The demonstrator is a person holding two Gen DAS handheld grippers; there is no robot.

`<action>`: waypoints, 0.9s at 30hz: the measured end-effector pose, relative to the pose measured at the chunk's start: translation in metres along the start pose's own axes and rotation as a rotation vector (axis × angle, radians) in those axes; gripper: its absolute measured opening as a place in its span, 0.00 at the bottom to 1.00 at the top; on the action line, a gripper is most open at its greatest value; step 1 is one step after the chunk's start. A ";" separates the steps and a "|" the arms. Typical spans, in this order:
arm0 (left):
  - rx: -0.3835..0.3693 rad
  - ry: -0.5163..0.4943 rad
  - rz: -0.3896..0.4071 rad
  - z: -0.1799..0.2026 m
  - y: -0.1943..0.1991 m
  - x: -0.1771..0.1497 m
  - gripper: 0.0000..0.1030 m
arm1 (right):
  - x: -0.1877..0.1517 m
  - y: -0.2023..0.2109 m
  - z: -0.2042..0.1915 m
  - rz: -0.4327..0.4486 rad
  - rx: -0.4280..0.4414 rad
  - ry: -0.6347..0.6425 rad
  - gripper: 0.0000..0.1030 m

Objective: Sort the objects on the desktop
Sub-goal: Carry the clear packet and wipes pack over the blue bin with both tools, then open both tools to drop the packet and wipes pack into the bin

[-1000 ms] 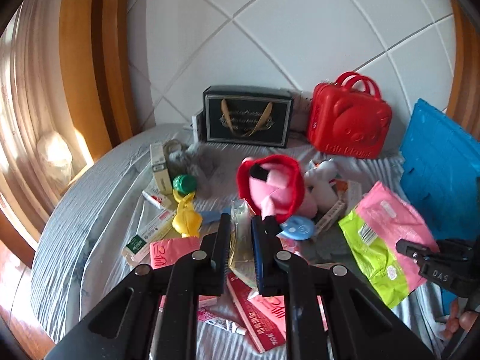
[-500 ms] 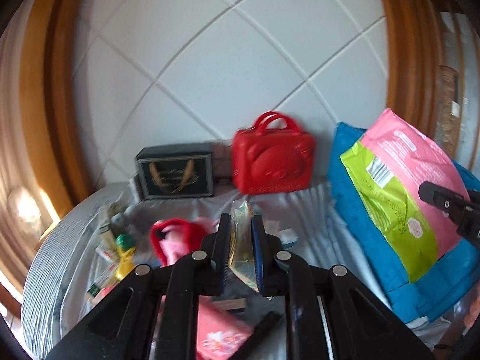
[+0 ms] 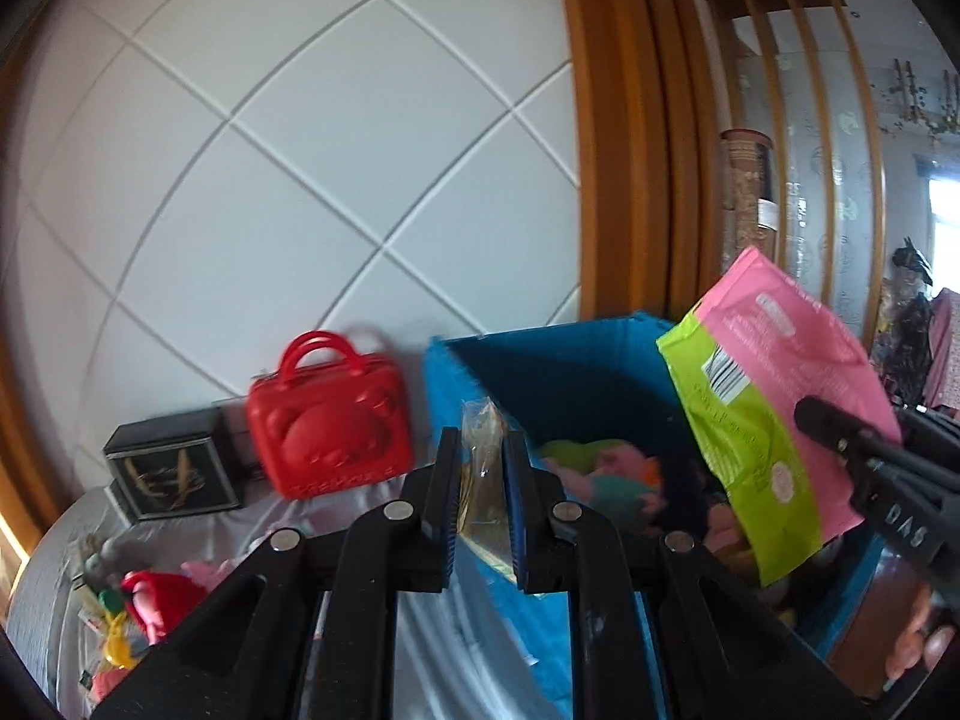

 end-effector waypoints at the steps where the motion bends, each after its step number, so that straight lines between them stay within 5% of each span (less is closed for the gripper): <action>1: -0.010 -0.001 -0.002 0.009 -0.005 0.003 0.13 | -0.001 -0.003 0.010 -0.005 -0.016 0.003 0.25; 12: -0.077 -0.103 -0.137 0.121 -0.061 0.003 0.13 | -0.025 -0.043 0.088 -0.073 -0.095 0.046 0.25; 27: -0.003 -0.136 -0.314 0.138 -0.096 -0.031 0.18 | -0.052 -0.080 0.113 -0.130 -0.082 0.092 0.26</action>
Point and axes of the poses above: each gripper's, at about its wrist camera, not at the fingertips, and y roughly against the way its jaws point, z to its right, x to its top, the point moved 4 cm from there along -y, roughly the way its jaws point, and after that the axes turned 11 degrees about z, right-handed, at the moved point
